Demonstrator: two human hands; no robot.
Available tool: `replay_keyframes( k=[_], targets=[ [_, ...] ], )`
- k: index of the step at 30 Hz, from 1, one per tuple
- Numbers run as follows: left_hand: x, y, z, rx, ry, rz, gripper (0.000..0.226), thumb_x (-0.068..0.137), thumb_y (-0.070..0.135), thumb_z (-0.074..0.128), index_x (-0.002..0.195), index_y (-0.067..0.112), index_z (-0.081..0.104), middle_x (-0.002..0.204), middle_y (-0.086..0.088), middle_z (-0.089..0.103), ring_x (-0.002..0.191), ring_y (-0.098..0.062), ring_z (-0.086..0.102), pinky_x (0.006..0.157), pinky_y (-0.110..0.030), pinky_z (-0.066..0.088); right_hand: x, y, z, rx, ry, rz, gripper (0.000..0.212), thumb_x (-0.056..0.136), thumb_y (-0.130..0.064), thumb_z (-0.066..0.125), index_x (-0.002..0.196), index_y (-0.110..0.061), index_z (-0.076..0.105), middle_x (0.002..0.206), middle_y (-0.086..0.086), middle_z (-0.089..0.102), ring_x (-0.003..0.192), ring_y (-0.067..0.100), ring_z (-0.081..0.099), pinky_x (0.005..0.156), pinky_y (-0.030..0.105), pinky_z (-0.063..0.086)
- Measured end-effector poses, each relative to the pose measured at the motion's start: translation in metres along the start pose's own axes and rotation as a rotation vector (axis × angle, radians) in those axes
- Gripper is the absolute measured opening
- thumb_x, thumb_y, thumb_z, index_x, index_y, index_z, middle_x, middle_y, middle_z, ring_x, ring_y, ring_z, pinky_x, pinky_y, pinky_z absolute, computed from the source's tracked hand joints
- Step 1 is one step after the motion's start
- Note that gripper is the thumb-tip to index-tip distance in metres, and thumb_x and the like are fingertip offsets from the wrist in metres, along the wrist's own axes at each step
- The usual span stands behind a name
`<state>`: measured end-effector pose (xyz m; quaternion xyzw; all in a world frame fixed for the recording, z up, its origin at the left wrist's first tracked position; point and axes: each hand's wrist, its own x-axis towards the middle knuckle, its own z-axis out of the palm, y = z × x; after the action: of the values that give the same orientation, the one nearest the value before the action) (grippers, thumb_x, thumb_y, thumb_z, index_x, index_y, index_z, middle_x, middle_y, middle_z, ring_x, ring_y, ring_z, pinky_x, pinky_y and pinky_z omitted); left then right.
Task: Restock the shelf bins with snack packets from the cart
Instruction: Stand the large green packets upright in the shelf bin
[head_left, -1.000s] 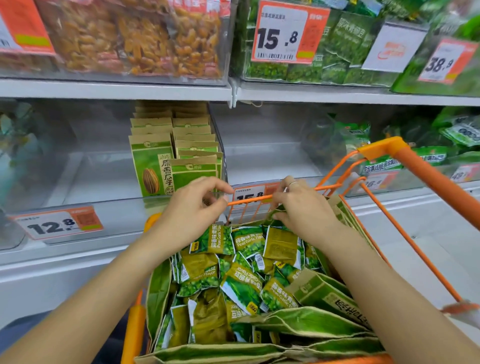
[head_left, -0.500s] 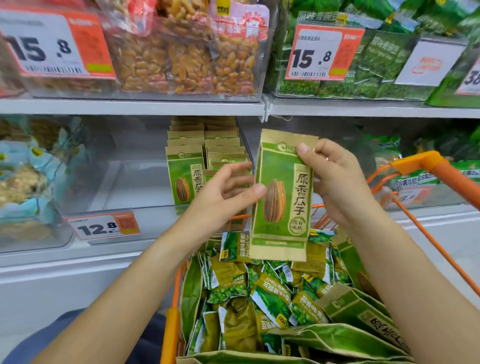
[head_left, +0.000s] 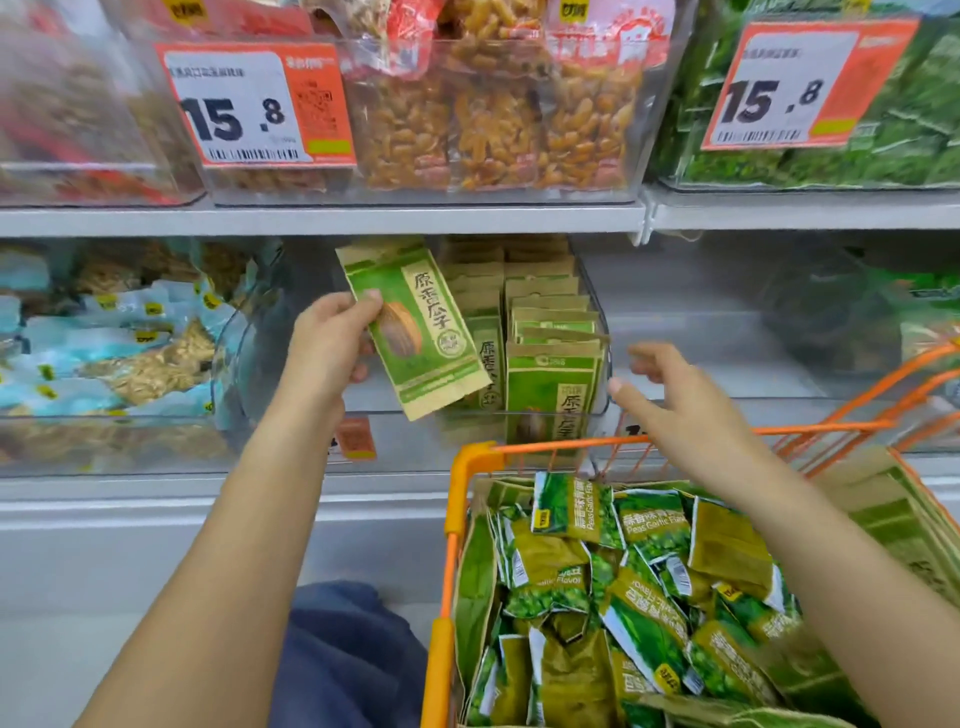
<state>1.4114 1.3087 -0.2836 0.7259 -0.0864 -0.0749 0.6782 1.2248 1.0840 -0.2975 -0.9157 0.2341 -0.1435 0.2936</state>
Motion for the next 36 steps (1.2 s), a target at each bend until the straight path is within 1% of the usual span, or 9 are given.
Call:
replay_keyframes(
  k=[5, 8, 10, 13, 17, 25, 30, 33, 36],
  targets=[
    [0.005, -0.018, 0.028, 0.103, -0.058, 0.080, 0.011, 0.098, 0.006, 0.051, 0.107, 0.010, 0.047, 0.087, 0.003, 0.058, 0.077, -0.006, 0.058, 0.056, -0.017, 0.053, -0.001, 0.013, 0.020, -0.366, -0.142, -0.080, 0.056, 0.093, -0.052, 0.048, 0.139, -0.021, 0.039, 0.120, 0.005, 0.063, 0.116, 0.026, 0.050, 0.097, 0.038, 0.039],
    [0.009, -0.035, 0.038, 0.399, -0.149, -0.003, 0.011, 0.097, 0.009, 0.053, 0.106, 0.013, 0.047, 0.108, -0.011, 0.062, 0.092, -0.026, 0.063, 0.076, -0.041, 0.057, 0.000, 0.016, 0.018, -0.337, -0.116, -0.093, 0.054, 0.093, -0.050, 0.050, 0.138, -0.022, 0.041, 0.117, 0.004, 0.064, 0.115, 0.025, 0.050, 0.097, 0.036, 0.039],
    [0.011, -0.037, 0.041, 0.615, -0.153, 0.017, 0.017, 0.094, 0.016, 0.056, 0.108, 0.016, 0.047, 0.117, -0.010, 0.061, 0.102, -0.031, 0.061, 0.086, -0.043, 0.052, 0.000, 0.016, 0.018, -0.339, -0.116, -0.107, 0.053, 0.093, -0.049, 0.049, 0.138, -0.022, 0.041, 0.116, 0.004, 0.065, 0.115, 0.024, 0.050, 0.098, 0.035, 0.037],
    [0.011, -0.034, 0.046, 0.704, -0.183, 0.027, 0.051, 0.083, 0.022, 0.072, 0.123, 0.011, 0.041, 0.114, -0.004, 0.058, 0.106, -0.027, 0.058, 0.083, -0.035, 0.048, -0.002, 0.014, 0.017, -0.336, -0.116, -0.105, 0.053, 0.094, -0.048, 0.048, 0.140, -0.021, 0.039, 0.119, 0.003, 0.063, 0.117, 0.023, 0.048, 0.101, 0.035, 0.034],
    [0.012, -0.038, 0.051, 0.802, -0.308, -0.002, 0.083, 0.072, 0.018, 0.082, 0.136, 0.019, 0.030, 0.111, -0.004, 0.058, 0.098, -0.027, 0.061, 0.076, -0.043, 0.058, -0.003, 0.010, 0.016, -0.323, -0.113, -0.112, 0.053, 0.096, -0.046, 0.047, 0.141, -0.021, 0.037, 0.121, 0.003, 0.062, 0.118, 0.021, 0.047, 0.102, 0.033, 0.031],
    [0.031, -0.043, 0.056, 0.897, -0.185, 0.136, 0.082, 0.065, 0.026, 0.087, 0.132, 0.021, 0.039, 0.116, -0.007, 0.065, 0.106, -0.032, 0.060, 0.079, -0.037, 0.048, -0.004, 0.009, 0.014, -0.313, -0.137, -0.096, 0.058, 0.097, -0.046, 0.046, 0.146, -0.020, 0.032, 0.126, 0.004, 0.059, 0.123, 0.021, 0.044, 0.109, 0.033, 0.025],
    [0.041, -0.047, 0.056, 0.777, -0.297, 0.074, 0.079, 0.069, 0.018, 0.085, 0.135, 0.021, 0.043, 0.117, -0.001, 0.063, 0.109, -0.025, 0.059, 0.086, -0.032, 0.047, -0.003, 0.010, 0.014, -0.307, -0.150, -0.103, 0.058, 0.096, -0.046, 0.046, 0.146, -0.020, 0.032, 0.129, 0.005, 0.057, 0.125, 0.021, 0.042, 0.108, 0.033, 0.026],
    [0.039, -0.041, 0.050, 0.732, -0.374, -0.004, 0.096, 0.058, 0.054, 0.087, 0.137, 0.020, 0.044, 0.117, 0.004, 0.065, 0.107, -0.020, 0.062, 0.092, -0.039, 0.052, -0.001, 0.010, 0.001, -0.242, -0.261, -0.075, 0.061, 0.094, -0.046, 0.051, 0.147, -0.021, 0.032, 0.140, 0.005, 0.050, 0.129, 0.021, 0.041, 0.103, 0.031, 0.031],
    [0.026, -0.021, 0.051, 0.736, -0.271, 0.012, 0.136, 0.055, 0.065, 0.083, 0.154, 0.011, 0.007, 0.148, -0.010, 0.043, 0.132, -0.030, 0.046, 0.109, -0.043, 0.039, -0.006, 0.013, -0.036, -0.093, -0.307, 0.004, 0.059, 0.090, -0.046, 0.056, 0.143, -0.027, 0.040, 0.145, 0.000, 0.046, 0.126, 0.016, 0.047, 0.103, 0.030, 0.036]
  ],
)
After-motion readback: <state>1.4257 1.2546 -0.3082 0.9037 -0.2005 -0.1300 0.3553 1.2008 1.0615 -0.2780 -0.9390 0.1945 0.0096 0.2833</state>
